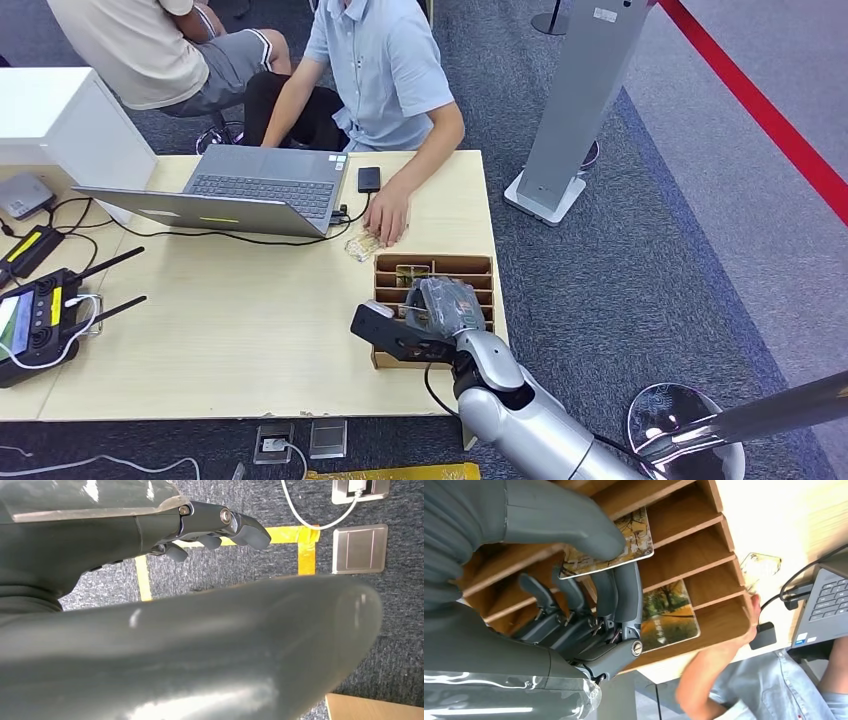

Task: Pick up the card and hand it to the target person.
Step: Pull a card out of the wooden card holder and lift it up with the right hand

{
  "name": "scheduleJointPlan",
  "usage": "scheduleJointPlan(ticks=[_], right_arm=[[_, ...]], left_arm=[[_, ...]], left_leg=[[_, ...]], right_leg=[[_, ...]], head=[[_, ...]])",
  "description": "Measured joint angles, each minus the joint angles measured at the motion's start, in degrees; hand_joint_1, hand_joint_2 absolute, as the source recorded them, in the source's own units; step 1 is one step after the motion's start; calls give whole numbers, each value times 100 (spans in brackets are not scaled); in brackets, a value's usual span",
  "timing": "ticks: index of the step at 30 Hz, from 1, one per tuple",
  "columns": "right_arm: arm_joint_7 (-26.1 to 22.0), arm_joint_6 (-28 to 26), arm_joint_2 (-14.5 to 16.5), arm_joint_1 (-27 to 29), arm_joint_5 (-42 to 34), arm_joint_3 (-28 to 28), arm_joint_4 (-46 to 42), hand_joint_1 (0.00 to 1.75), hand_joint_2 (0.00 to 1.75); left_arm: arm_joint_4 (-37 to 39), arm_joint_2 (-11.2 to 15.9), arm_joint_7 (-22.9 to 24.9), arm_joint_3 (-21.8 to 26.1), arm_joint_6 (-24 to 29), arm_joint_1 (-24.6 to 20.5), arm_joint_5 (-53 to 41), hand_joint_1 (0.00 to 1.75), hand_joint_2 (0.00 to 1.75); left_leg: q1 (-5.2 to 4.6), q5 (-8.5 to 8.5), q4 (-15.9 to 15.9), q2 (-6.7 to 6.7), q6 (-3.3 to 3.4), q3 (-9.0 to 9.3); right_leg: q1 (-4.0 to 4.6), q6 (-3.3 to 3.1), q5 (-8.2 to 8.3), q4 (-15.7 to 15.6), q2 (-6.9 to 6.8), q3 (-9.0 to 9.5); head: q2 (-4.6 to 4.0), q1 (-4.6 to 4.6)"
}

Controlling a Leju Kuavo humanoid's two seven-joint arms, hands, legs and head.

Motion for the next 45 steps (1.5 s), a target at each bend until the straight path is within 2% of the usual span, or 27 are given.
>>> scheduleJointPlan(ticks=[1, 5, 20, 23, 27, 35, 42, 45], right_arm=[[-8, 0, 3, -6, -10, 1, 10, 175, 175], [-30, -1, 9, -21, -64, 2, 39, 175, 175], [-32, -19, -3, -46, -110, -5, 29, 175, 175], [98, 143, -51, -47, -166, -13, -108, 175, 175], [460, 559, -227, -28, -246, -28, -675, 175, 175], [716, 699, -683, 65, -190, -146, -2224, 175, 175], [536, 671, -958, 119, -295, -213, -3110, 175, 175], [225, 342, -1009, 123, -307, -281, -3257, 175, 175]], left_arm=[[0, 0, 0, 0, 0, 0, 1, 0, 0], [0, -1, -2, 0, 1, 1, 1, 0, 175], [0, -1, -95, -42, 1, 2, -1, 0, 175], [0, -1, -88, -42, 15, 5, 17, 0, 175], [0, 2, -67, -42, 48, 17, 48, 0, 175], [0, 4, -70, -42, 49, 30, 81, 0, 175], [0, 4, -97, -42, 36, 33, 101, 0, 175], [0, 4, -106, -42, 7, 29, 98, 0, 175]], left_leg=[[0, 0, 0, 0, 0, 0], [0, 0, 0, 0, 0, 0], [0, 0, 0, 0, 0, 2], [0, 0, 0, 0, 0, 1], [0, 0, 1, 1, 0, 1], [0, 0, 1, 2, 0, 2], [0, 0, 1, 2, 0, 1], [0, 0, 1, 1, 0, 0]], right_leg=[[0, 0, 0, 0, 0, 0], [0, 0, 0, 0, 0, 0], [0, 0, 0, 0, 0, 0], [0, 0, 0, 0, 0, 0], [0, 0, 0, 0, 1, -2], [0, 0, 0, -1, 2, -2], [0, 0, 0, -1, 2, -1], [0, 0, 0, -1, 2, -1]], head=[[0, 1], [0, -2], [0, -2], [0, -2], [0, 2], [0, 2], [0, -3], [0, -2]])
